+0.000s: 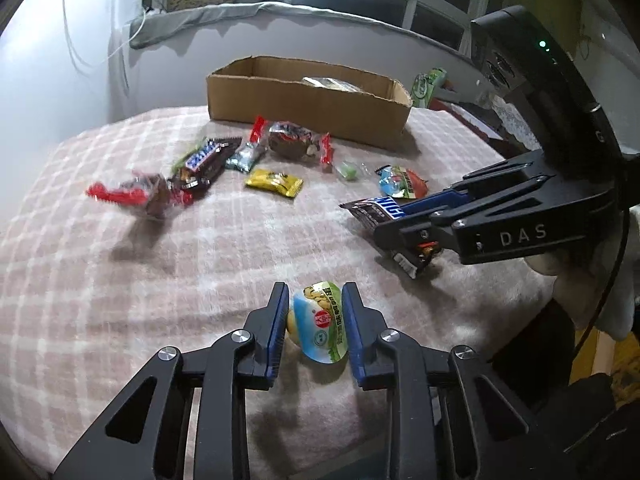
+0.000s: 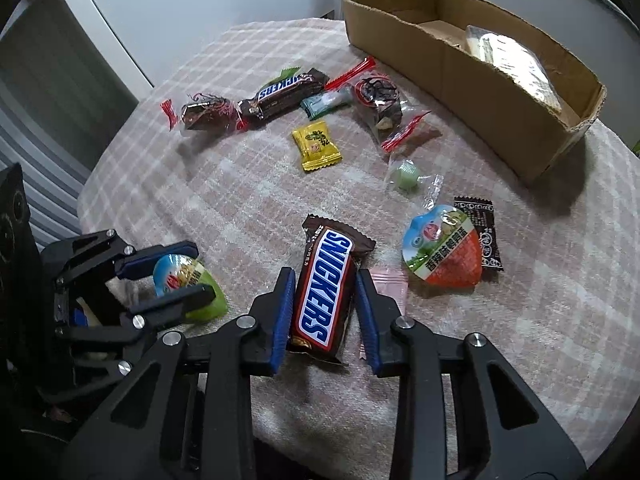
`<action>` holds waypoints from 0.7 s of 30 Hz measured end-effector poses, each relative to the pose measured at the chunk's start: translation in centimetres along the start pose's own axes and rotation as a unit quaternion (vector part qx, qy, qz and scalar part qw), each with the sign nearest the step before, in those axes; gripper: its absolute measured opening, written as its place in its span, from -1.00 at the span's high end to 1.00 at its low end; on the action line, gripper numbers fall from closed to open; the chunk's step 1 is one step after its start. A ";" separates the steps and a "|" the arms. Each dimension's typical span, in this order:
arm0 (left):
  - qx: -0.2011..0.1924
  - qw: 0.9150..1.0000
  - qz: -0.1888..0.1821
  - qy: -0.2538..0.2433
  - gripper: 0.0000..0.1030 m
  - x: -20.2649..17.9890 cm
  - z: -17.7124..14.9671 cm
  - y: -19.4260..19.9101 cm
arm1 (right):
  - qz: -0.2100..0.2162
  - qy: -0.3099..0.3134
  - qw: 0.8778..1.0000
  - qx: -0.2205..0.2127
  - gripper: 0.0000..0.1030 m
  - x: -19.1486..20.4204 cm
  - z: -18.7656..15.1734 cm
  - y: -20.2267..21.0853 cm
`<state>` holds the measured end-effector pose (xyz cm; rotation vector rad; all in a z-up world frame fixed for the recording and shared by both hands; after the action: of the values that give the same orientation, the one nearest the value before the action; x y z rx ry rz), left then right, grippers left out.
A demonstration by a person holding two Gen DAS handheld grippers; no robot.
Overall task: Organize snacks
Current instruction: 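Close the right tool on the Snickers bar and lift it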
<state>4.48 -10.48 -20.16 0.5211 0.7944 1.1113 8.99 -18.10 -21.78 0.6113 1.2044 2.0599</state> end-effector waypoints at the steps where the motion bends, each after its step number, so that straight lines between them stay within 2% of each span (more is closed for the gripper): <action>1: 0.005 1.000 -0.001 -0.003 0.51 0.0 -0.1 -0.2 | -0.002 0.001 1.000 -0.001 0.39 0.0 0.0 0.1; 5: 0.008 1.000 -0.002 0.008 0.50 0.2 -0.3 -0.3 | -0.008 0.003 1.000 0.008 0.39 -0.1 -0.3 -0.2; 6: 0.013 1.000 -0.004 0.012 0.43 0.3 -0.4 -0.4 | -0.008 0.004 1.000 0.008 0.39 -0.1 -0.2 -0.2; 7: 0.018 1.000 -0.003 0.017 0.27 0.4 -0.6 -0.4 | -0.008 0.003 1.000 0.008 0.39 -0.1 -0.2 -0.2; 9: 0.018 1.000 -0.003 0.020 0.21 0.4 -1.0 -0.4 | -0.007 0.002 1.000 0.008 0.39 0.0 -0.1 -0.2; 15: 0.007 1.000 0.009 0.000 0.26 0.3 -1.5 -0.4 | -0.005 0.007 1.000 0.010 0.39 0.1 0.0 -0.3; 17: 0.004 1.000 0.014 -0.007 0.35 0.3 -1.5 -0.5 | -0.007 0.008 1.000 0.010 0.39 0.2 0.0 -0.4; 18: 0.003 1.000 0.016 -0.007 0.44 0.4 -1.4 -0.5 | -0.007 0.008 1.000 0.010 0.39 0.2 0.0 -0.3; 21: 0.002 1.000 0.010 0.009 0.44 0.9 -0.9 -0.2 | -0.008 0.005 1.000 0.006 0.39 0.0 0.0 -0.1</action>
<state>4.12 -9.72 -21.17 0.5243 0.8096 1.1349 8.96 -18.04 -21.90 0.5956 1.2230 2.0454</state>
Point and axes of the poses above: each gripper's, at about its wrist camera, not at the fingertips, and y roughly against the way its jaws point, x to its left, z to its top, the point moved 9 cm from there along -y, roughly the way its jaws point, and after that the axes turned 15 degrees about y, right-handed, at the moved point
